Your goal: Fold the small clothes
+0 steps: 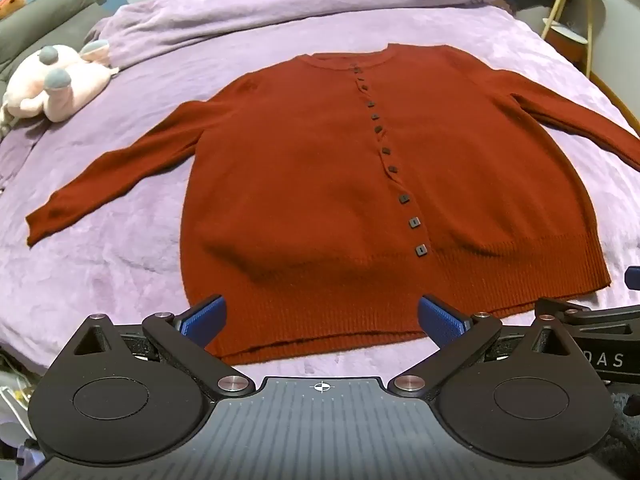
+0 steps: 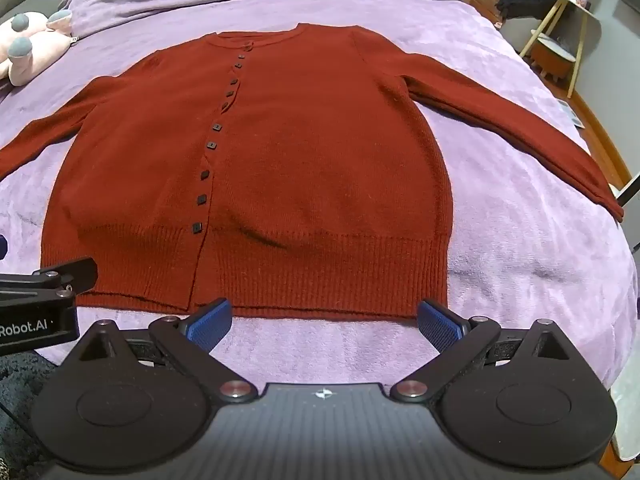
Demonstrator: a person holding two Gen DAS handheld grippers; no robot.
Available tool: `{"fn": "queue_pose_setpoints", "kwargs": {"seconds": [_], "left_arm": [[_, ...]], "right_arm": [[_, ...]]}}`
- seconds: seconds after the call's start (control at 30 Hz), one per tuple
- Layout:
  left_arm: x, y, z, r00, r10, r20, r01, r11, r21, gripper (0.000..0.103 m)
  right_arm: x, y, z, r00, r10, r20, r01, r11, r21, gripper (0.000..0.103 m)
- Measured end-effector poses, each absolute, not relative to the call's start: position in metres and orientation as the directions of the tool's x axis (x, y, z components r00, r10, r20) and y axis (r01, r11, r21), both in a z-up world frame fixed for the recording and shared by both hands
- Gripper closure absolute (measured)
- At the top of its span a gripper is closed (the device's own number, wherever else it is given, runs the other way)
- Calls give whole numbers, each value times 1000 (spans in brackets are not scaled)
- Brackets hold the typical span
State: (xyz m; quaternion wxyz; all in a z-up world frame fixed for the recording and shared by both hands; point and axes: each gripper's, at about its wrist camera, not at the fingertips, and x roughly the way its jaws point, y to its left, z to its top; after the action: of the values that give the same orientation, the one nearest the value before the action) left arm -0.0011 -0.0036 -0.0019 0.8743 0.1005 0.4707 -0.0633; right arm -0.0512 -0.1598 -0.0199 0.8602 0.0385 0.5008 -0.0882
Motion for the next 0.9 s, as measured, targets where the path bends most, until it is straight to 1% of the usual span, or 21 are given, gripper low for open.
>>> {"fn": "queue_pose_setpoints", "kwargs": {"seconds": [0.9], "left_arm": [[3, -2, -5, 520, -36, -854, 207, 975, 85, 0]], "right_arm": [[-50, -163, -20, 475, -119, -872, 208, 978, -21, 4]]}}
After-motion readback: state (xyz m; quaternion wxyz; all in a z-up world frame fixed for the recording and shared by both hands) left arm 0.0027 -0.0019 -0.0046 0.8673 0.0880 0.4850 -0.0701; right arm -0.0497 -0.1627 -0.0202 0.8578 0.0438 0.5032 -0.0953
